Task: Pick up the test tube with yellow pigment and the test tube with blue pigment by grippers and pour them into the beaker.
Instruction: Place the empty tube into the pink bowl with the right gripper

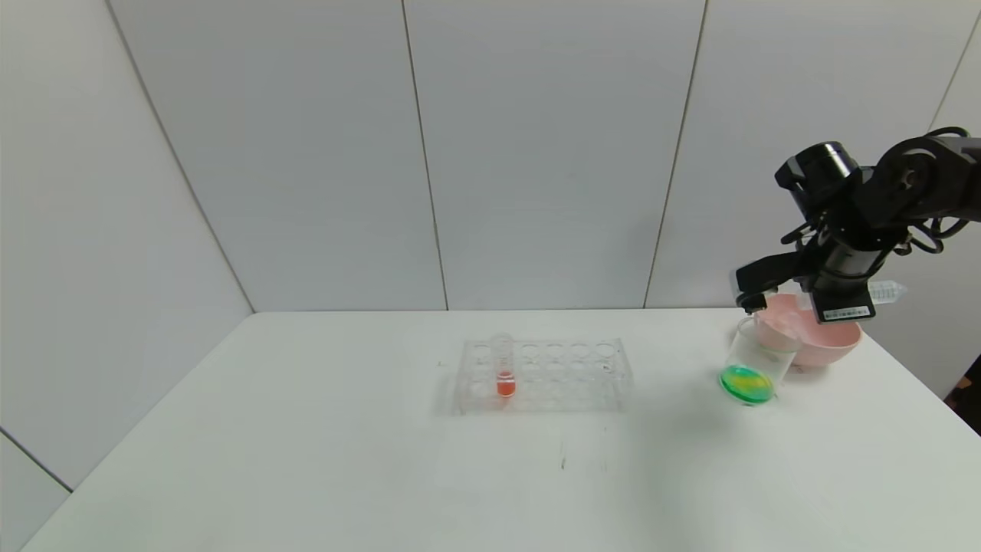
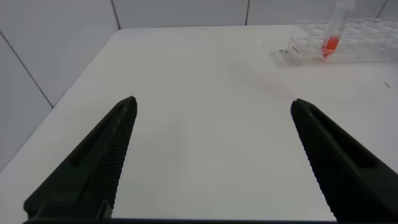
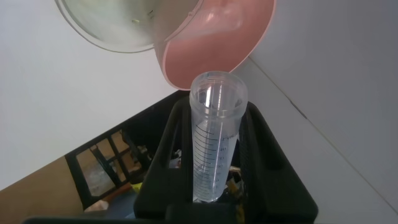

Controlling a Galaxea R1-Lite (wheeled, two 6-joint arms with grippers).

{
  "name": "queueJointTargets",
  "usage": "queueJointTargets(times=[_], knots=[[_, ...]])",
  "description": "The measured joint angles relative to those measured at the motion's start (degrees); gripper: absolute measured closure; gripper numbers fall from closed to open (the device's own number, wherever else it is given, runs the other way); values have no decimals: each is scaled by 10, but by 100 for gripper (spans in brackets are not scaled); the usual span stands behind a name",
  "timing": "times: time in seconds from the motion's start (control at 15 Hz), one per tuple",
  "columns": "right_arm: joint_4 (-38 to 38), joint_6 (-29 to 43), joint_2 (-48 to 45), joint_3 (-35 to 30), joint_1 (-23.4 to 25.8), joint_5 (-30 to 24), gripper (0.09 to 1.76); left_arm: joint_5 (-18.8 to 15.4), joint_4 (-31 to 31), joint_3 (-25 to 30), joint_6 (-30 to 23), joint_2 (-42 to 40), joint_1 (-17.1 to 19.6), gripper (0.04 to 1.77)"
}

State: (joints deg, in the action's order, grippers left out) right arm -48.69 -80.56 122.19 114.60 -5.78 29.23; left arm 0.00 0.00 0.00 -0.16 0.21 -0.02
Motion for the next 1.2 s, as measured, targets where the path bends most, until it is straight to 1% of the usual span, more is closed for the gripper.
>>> queueJointTargets(times=[0.2, 0.27, 0.33, 0.4, 0.47, 0.53, 0.6, 0.73, 0.8, 0.93, 1.0, 1.13, 1.2], knots=[[0, 2, -2, 0, 0, -7, 136, 0, 0, 0, 0, 0, 0, 5], [-1, 2, -5, 0, 2, -25, 136, 0, 0, 0, 0, 0, 0, 5], [-1, 6, -9, 0, 6, -59, 136, 0, 0, 0, 0, 0, 0, 5], [1, 19, -12, 0, 14, -110, 136, 0, 0, 0, 0, 0, 0, 5], [4, 41, -15, 0, 24, -165, 136, 0, 0, 0, 0, 0, 0, 5], [12, 75, -19, 0, 34, -231, 136, 0, 0, 0, 0, 0, 0, 5], [23, 120, -21, 0, 43, -300, 136, 0, 0, 0, 0, 0, 0, 5], [58, 260, -25, 0, 57, -438, 136, 0, 0, 0, 0, 0, 0, 5], [95, 325, -28, -2, 63, -484, 136, 0, 0, 0, 0, 0, 0, 5], [168, 426, -39, -17, 72, -524, 136, 0, 0, 0, 0, 0, 0, 5], [209, 489, -46, -29, 75, -540, 136, 0, 0, 0, 0, 0, 0, 5], [334, 589, -64, -71, 78, -554, 136, 0, 0, 0, 0, 0, 0, 5], [411, 628, -76, -108, 81, -558, 136, 0, 0, 0, 0, 0, 0, 5]])
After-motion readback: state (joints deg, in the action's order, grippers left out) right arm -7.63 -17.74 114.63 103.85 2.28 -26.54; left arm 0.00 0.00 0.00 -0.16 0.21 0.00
